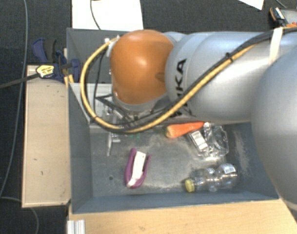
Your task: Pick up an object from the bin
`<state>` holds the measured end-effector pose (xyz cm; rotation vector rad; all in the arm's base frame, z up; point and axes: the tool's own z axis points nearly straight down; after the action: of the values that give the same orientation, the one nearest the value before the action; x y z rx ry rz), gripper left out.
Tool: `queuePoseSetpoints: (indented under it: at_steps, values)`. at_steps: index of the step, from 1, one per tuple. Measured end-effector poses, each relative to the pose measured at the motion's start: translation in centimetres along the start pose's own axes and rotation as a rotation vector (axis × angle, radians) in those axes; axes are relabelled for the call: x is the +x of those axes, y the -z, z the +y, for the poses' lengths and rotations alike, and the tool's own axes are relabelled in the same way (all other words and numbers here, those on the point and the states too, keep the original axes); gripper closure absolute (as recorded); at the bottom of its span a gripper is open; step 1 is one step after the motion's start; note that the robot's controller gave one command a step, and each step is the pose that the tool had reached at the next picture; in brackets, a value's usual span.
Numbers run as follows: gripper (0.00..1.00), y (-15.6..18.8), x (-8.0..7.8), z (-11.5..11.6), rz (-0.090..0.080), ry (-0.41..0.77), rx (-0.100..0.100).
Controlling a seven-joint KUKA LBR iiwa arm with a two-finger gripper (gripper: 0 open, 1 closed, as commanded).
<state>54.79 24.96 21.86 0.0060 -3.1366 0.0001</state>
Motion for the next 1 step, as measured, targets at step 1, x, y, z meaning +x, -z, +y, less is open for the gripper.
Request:
queuePoseSetpoints:
  at_steps: [1]
  values:
    - [0.0,0.44,-0.22,-0.14,-0.007,-0.007,-0.002]
